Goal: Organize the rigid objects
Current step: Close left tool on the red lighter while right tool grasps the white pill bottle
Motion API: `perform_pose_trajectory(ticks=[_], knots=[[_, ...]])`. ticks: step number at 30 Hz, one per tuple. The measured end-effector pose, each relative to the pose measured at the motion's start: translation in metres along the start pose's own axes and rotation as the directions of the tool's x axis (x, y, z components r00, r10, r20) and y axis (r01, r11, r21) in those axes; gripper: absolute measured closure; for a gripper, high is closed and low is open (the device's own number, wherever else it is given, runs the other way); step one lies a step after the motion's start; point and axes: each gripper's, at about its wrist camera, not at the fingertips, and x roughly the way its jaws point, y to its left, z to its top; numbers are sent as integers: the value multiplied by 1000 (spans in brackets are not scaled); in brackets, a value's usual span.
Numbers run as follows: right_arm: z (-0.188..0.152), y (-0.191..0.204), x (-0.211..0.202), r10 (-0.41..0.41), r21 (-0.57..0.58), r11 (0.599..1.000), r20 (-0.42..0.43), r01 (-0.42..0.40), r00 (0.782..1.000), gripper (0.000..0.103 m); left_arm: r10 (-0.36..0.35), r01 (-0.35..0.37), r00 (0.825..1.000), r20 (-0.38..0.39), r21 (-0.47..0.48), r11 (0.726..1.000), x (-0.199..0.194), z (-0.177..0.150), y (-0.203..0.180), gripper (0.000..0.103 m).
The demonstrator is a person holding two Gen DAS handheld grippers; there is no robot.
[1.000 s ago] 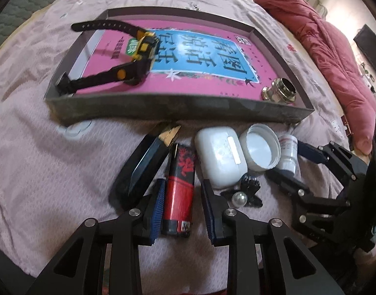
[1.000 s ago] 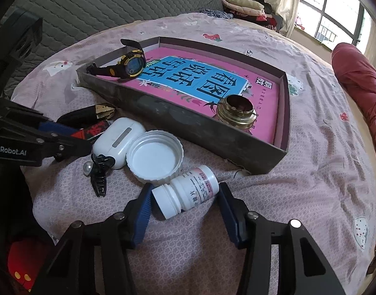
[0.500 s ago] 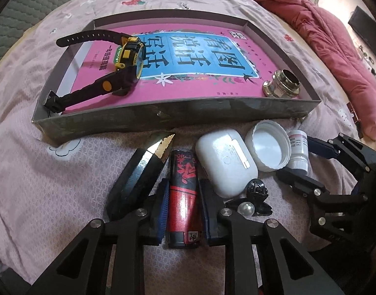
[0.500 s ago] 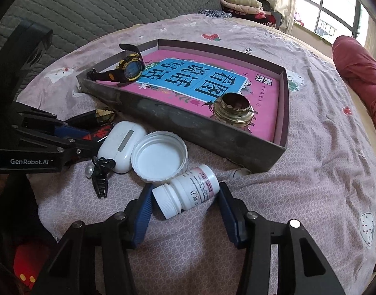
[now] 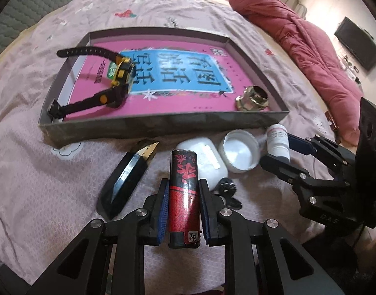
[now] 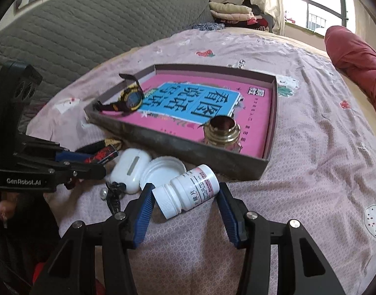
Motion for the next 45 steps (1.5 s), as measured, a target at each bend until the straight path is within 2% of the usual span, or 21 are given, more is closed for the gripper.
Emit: perform_pose_trajectory(ticks=[7,26,45], knots=[[5,-3,-12,2,26,1000,60,-3,998,52,-17,17,1000,24,-28,999,-11,2,3,80],[16,12,-39,-7,30,1000,189,1,982,52,1,2,996,92,-24,1000,-35,7,1,80],[28,33,-57,-11,18,1000,264,7,964,52,1,3,985,174,-21,1000,-57,20,1,80]])
